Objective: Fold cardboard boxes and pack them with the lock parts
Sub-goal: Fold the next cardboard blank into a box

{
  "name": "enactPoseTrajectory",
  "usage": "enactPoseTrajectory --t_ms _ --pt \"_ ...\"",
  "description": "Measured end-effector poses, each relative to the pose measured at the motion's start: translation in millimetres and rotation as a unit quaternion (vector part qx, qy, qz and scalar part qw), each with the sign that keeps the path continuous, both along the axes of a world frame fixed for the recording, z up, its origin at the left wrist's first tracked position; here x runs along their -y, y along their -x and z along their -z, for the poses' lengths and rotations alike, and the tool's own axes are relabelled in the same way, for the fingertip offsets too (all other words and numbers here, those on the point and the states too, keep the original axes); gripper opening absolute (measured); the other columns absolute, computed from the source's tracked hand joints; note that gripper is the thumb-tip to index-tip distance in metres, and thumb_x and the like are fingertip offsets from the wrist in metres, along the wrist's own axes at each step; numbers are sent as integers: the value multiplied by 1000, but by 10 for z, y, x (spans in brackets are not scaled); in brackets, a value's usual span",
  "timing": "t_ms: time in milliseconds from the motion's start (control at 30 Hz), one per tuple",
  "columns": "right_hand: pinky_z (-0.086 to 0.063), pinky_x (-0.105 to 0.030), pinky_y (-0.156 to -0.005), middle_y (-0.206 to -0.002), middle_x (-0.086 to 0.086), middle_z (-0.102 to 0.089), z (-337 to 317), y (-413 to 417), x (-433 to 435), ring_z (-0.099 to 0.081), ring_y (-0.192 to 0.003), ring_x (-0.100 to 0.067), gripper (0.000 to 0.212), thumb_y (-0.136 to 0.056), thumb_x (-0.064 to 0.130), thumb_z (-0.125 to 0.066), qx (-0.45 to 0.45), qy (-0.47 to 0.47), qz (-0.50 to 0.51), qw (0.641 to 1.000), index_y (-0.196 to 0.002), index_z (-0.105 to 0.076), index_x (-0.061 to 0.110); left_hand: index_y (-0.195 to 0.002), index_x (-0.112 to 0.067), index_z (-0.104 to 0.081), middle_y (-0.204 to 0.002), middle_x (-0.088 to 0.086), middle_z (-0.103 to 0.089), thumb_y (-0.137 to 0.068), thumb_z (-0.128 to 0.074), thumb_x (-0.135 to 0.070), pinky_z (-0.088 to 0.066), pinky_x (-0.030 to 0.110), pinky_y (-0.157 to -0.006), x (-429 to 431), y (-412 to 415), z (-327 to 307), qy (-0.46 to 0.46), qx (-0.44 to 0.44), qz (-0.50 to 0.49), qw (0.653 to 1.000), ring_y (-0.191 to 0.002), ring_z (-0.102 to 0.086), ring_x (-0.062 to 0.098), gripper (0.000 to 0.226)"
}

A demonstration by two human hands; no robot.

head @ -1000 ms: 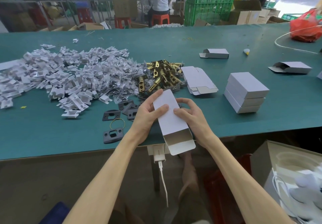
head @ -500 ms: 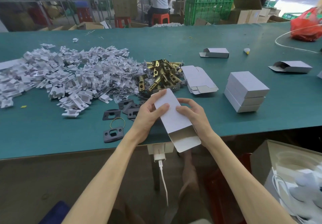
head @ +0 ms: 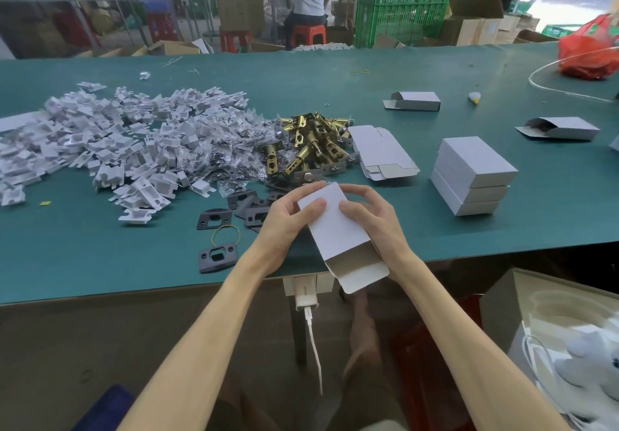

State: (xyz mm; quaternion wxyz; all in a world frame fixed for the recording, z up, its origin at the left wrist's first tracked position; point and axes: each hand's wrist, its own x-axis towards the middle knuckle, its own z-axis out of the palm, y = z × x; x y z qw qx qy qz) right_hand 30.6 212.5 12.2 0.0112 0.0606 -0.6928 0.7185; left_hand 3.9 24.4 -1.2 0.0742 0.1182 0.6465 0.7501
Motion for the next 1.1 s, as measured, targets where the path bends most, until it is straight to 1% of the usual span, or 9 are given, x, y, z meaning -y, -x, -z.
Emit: enactPoseTrajectory --t_ms 167,367,467,533,700,800,900,1000,1100 --pt "-57 -32 -69 -100 -17 -71 -14 -4 -1 -72 -83 -26 32 -91 39 -72 -7 12 -11 1000 -122 -67 37 -131 -25 -70 -123 15 -73 -93 -75 -36 -55 46 -97 0 -17 -22 -12 8 -2 1000 -105 -69 25 40" --pt "-56 -23 -70 -93 -5 -73 -21 16 12 -71 -83 -14 47 -86 54 -70 5 -16 0 1000 -129 -61 38 -129 -13 -69 -118 13 -75 -92 -75 -31 -58 39 -94 3 -17 -28 -43 25 -8 999 -104 -71 25 41" --pt "-54 -27 -74 -105 3 -75 -36 18 28 -71 -89 -12 51 -85 69 -58 26 -11 -1 1000 -124 -66 37 -135 -7 -62 -115 8 -73 -85 -84 -34 -59 32 -89 17 -6 -72 -102 43 -46 993 -104 -67 19 60" --pt "-55 -35 -82 -114 -1 -74 -31 30 21 -70 -98 -19 60 -86 73 -51 44 40 -6 998 -123 -69 29 -140 -8 -59 -114 3 -70 -75 -86 -40 -59 35 -89 76 16 -101 -162 62 -69 982 -106 -65 17 77" --pt "-55 -31 -96 -125 -14 -70 -3 50 20 -66 -117 -28 50 -94 43 -60 37 133 -4 990 -130 -60 8 -123 -26 -66 -113 -3 -75 -85 -67 -26 -62 41 -84 220 83 -76 -282 76 -65 954 -106 -71 12 37" --pt "-58 -36 -95 -130 -19 -65 5 65 48 -68 -115 -29 56 -89 36 -69 44 162 40 985 -131 -53 2 -122 -30 -63 -121 -3 -74 -90 -62 -20 -60 50 -95 210 92 -67 -296 68 -50 951 -112 -71 15 34" --pt "-59 -40 -92 -133 -16 -60 -5 70 46 -70 -112 -29 58 -89 37 -69 58 194 66 977 -133 -47 6 -119 -34 -68 -133 2 -69 -88 -65 -16 -54 58 -103 162 70 -84 -284 57 -24 957 -122 -66 21 36" --pt "-61 -41 -89 -132 -14 -61 -5 77 34 -71 -109 -29 57 -91 41 -67 63 216 74 972 -135 -45 11 -122 -31 -68 -140 8 -64 -87 -68 -12 -56 58 -100 119 28 -98 -265 58 7 962 -126 -65 25 40" --pt "-59 -47 -93 -133 -15 -58 18 100 23 -70 -111 -31 50 -96 34 -66 51 245 102 963 -134 -40 16 -126 -25 -63 -137 13 -64 -89 -65 -7 -59 54 -94 89 10 -107 -244 69 1 967 -113 -68 25 41"
